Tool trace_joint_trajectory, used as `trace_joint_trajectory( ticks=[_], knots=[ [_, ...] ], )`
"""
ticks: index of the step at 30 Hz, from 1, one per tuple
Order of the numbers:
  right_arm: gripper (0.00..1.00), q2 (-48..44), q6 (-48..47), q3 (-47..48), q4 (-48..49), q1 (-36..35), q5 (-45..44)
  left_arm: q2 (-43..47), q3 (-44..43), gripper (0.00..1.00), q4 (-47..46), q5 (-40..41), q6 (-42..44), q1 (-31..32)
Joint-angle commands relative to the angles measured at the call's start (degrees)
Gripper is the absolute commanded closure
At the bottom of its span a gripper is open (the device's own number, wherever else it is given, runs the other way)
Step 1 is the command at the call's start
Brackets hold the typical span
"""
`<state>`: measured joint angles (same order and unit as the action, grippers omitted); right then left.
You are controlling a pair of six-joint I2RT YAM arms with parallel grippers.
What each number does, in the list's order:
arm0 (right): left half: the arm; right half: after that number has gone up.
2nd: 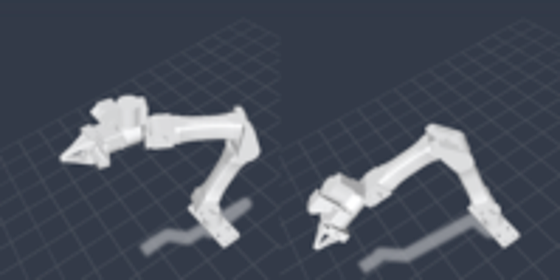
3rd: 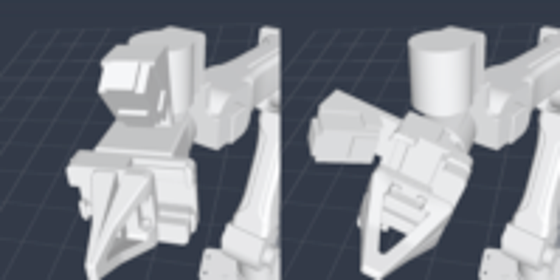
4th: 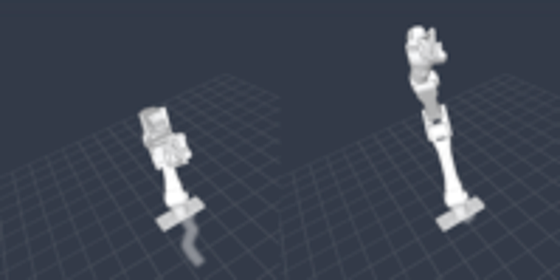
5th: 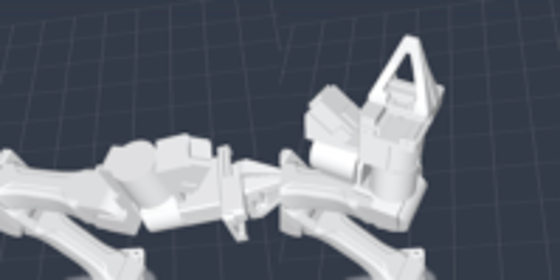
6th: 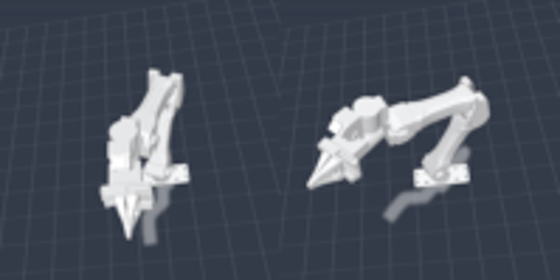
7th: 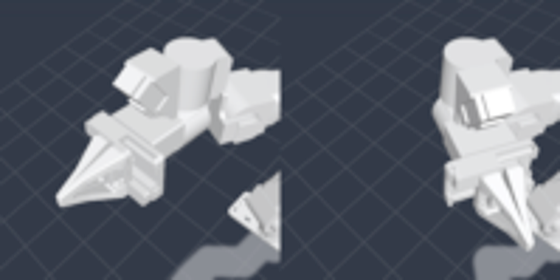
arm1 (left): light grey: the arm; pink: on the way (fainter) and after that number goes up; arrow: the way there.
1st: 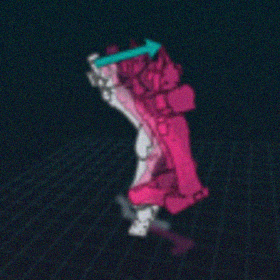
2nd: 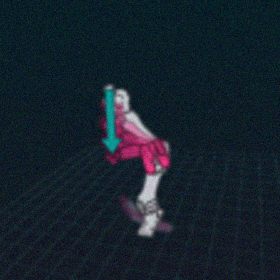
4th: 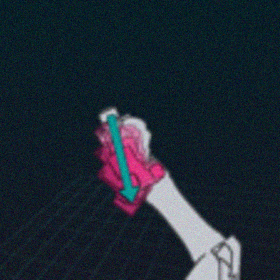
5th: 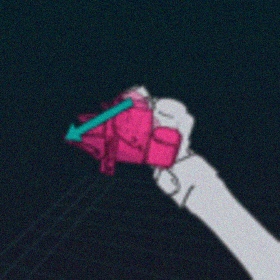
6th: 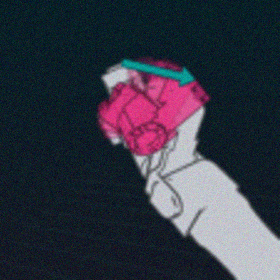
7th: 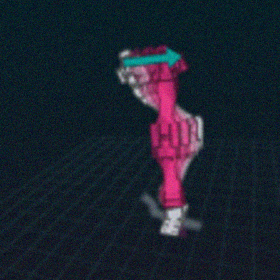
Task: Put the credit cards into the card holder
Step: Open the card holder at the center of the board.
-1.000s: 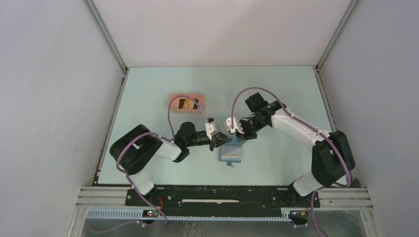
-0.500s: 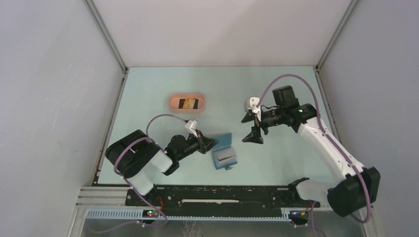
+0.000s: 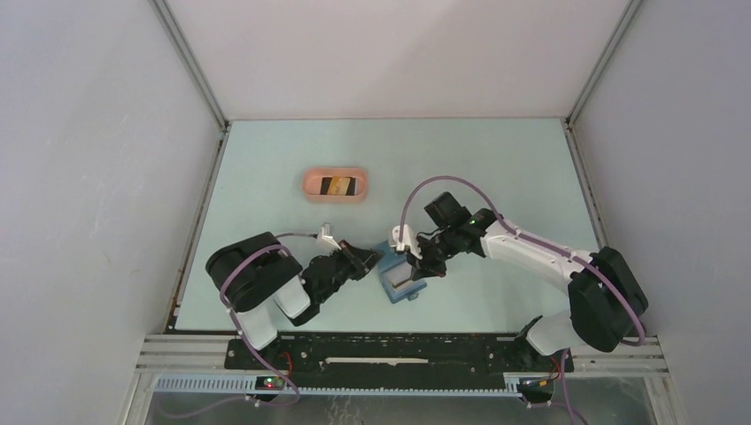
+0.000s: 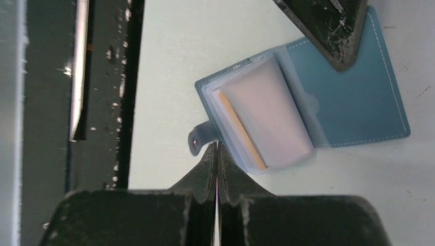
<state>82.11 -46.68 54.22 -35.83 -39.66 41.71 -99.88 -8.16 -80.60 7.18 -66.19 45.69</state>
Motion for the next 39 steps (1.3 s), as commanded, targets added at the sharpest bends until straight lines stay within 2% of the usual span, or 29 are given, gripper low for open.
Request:
trace_joint_trajectory(
  ticks=[1,11,25,39],
  knots=[
    [1.0,1.8,-3.0,-1.6,6.0,-4.7,-9.2,-1.3,0.8,1.0,-5.0,4.9,-5.2,1.9],
    [1.0,2.4,-10.5,-6.1,6.9,-10.8,-12.6,-1.6,2.4,1.0,-6.1,6.0,-8.6,2.3],
    [1.0,3.9,-8.2,-8.2,14.2,-16.7,-18.6,-2.5,2.1,1.0,-6.2,4.2,-12.4,2.4],
    [0.82,2.8,-9.6,-9.8,14.9,-19.2,-18.7,-3.0,2.6,1.0,-6.2,4.1,-17.4,2.3]
  ],
)
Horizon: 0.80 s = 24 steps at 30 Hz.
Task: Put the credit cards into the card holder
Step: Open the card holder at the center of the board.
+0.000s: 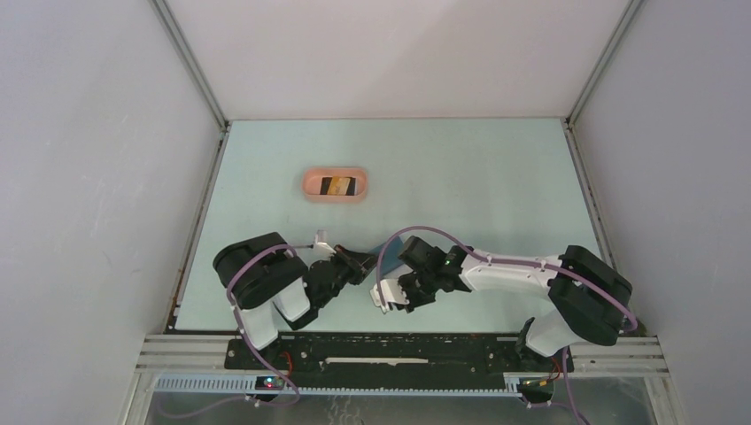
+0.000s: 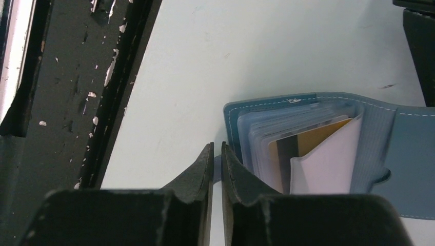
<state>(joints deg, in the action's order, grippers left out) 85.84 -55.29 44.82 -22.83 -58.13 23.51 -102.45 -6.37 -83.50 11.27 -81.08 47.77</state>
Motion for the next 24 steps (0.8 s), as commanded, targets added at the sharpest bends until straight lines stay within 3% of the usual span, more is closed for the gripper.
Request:
trace_joint_trajectory(
  ticks=[1,24],
  knots=[
    [0.8,-1.0,-0.8,-0.6,2.6,-0.8,-1.2,-0.4,0.8,1.0,-3.3,0.1,-2.8,0.3],
    [0.52,-3.6,0.8,-1.4,3.9,-1.0,-3.2,-1.4,0.7,1.0,-3.4,-0.6,-6.1,0.3]
  ],
)
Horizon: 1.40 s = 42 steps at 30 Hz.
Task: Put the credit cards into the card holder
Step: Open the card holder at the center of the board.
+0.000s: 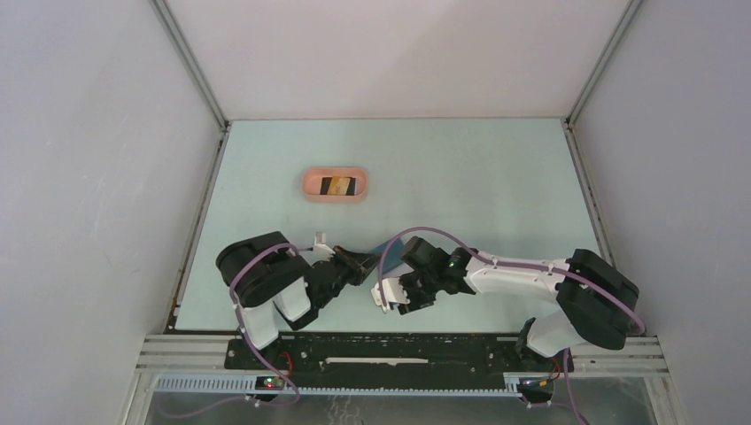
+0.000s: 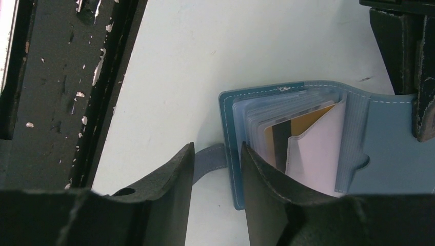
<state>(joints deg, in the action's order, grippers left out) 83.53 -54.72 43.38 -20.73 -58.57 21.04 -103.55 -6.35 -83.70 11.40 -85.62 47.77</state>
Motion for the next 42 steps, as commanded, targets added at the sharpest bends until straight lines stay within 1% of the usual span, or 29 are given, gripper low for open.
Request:
trace_joint_trajectory(
  ticks=[1,3,7,10,16,25,32,38,42],
  knots=[
    [0.52,-1.1,0.1,0.1,1.7,-0.7,-0.8,-0.3,0.6,1.0,-3.2,-0.7,-1.5,0.3],
    [0.52,-1.2,-0.3,0.2,1.0,-1.1,-0.5,-0.5,0.6,1.0,-3.2,-0.7,-1.7,0.3],
    [0.51,-3.5,-2.6,0.2,-2.1,-2.1,3.6,-1.1,0.7,1.0,-3.2,-0.7,-2.0,0.3],
    [0.52,-4.9,-3.1,0.2,-3.0,-2.1,4.0,-1.5,0.6,1.0,-3.2,-0.7,-2.1,0.3],
    [0.5,-2.5,-2.0,0.4,-1.4,-2.1,0.7,-1.7,0.4,1.0,-3.2,-0.8,-2.2,0.3],
    [0.5,0.2,-1.8,0.7,-1.4,-2.9,0.1,-2.1,0.5,1.0,-3.3,-0.9,-2.4,0.4],
    [0.48,2.1,-0.1,0.7,0.9,-4.2,-4.0,-2.4,0.6,1.0,-3.3,-0.9,-2.9,0.3],
    [0.46,1.3,0.9,0.7,2.4,-4.6,-6.9,-2.9,0.7,1.0,-3.3,-0.7,-3.2,0.4],
    [0.41,-0.4,1.3,0.2,3.8,-4.7,-9.3,-3.6,0.7,1.0,-3.3,-0.7,-3.6,0.4]
  ],
)
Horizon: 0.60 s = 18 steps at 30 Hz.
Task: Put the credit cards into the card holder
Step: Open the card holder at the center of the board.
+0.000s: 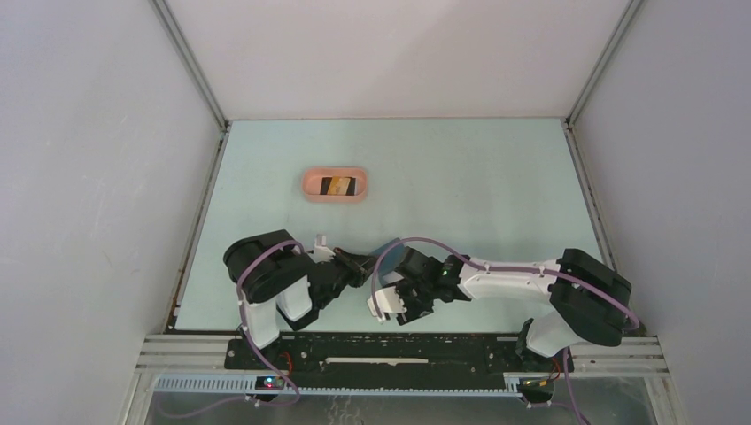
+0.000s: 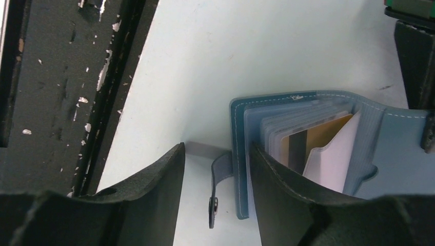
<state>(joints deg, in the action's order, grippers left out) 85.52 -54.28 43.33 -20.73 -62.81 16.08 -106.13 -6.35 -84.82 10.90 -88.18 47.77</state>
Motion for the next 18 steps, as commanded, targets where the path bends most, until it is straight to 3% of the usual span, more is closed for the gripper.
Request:
trace_joint_trajectory(
  ticks=[1,12,18],
  knots=[
    [0.4,-3.0,0.7,-0.1,4.3,-0.4,-5.1,-1.2,0.6,1.0,-2.2,-0.2,-1.1,0.4],
    [0.34,-6.0,1.5,-1.1,8.4,1.1,-10.9,-3.3,-0.1,1.0,-2.2,-0.6,-1.2,0.4],
    [0.31,-5.4,4.8,0.2,6.6,5.6,-5.4,-3.7,-0.5,1.0,-2.2,-2.0,-0.2,0.3]
  ],
)
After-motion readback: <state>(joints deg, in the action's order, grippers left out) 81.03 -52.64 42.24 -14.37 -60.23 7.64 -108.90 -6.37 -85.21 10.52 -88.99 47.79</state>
